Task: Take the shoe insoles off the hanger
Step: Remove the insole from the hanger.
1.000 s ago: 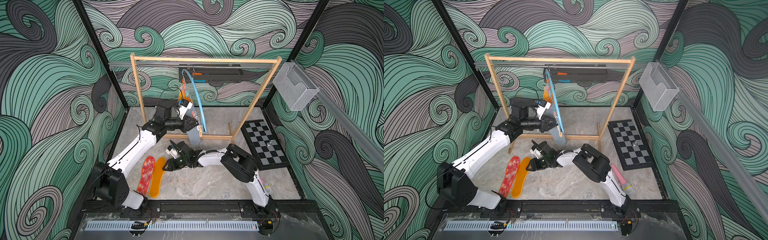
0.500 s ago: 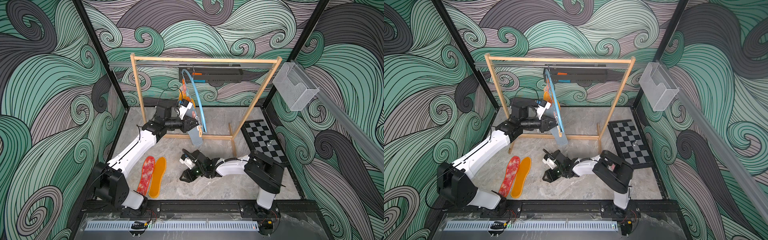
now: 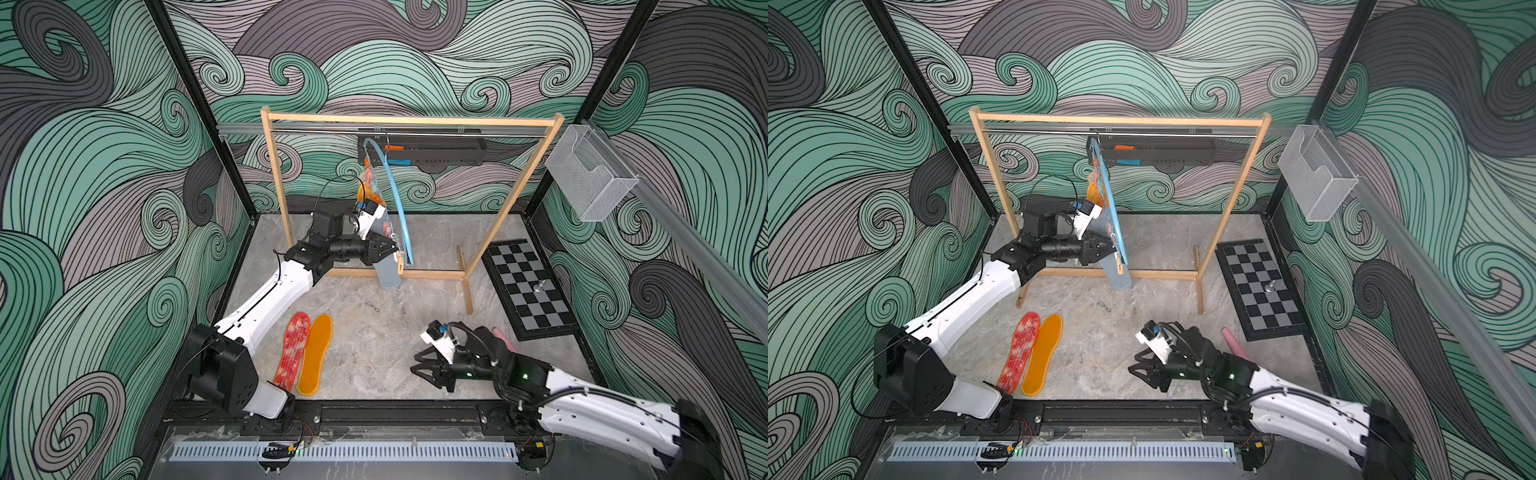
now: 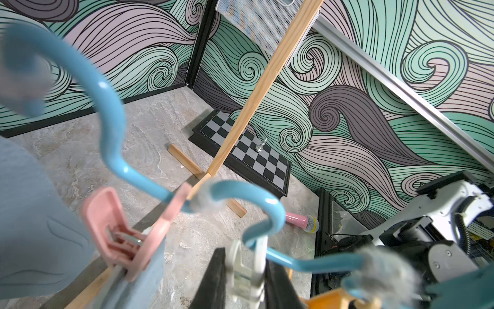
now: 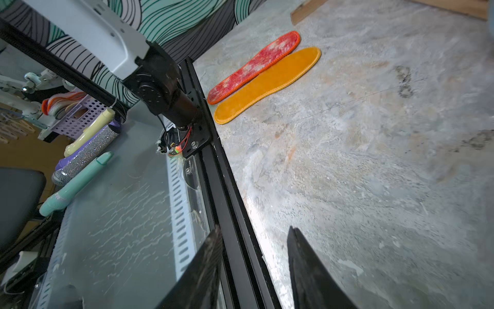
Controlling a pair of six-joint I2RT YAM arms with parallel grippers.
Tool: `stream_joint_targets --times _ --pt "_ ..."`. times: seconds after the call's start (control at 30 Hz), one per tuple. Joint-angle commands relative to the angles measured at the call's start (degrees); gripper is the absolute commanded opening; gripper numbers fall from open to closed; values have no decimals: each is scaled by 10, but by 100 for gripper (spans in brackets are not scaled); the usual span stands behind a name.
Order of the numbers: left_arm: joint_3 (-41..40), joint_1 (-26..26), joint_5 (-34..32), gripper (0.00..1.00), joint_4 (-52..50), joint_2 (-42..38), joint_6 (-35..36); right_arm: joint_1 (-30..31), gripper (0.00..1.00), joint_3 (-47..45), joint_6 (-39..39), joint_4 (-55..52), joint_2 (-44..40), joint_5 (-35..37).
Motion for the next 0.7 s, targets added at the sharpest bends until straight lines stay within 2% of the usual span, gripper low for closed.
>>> stream_joint_targets --times 0.0,0.13,0.23,0.33,0.5,0.57,0.67 --pt "3 6 10 0 10 -13 1 2 42 -37 -20 -96 -118 42" --pt "2 7 9 0 9 -12 1 3 41 -77 -17 -110 -249 44" --pt "2 7 8 0 9 -11 0 3 41 -82 -21 -131 -300 61" --pt "3 7 9 0 9 -14 -1 3 41 -85 -23 -133 -311 54" --pt "-2 7 0 0 9 -18 3 3 41 -80 -23 -124 -280 54" --pt "-4 7 -3 7 7 -18 5 2 41 -77 -23 -122 -268 54" --pt "-9 7 -6 27 0 -17 13 3 41 -76 -23 -120 -262 56"
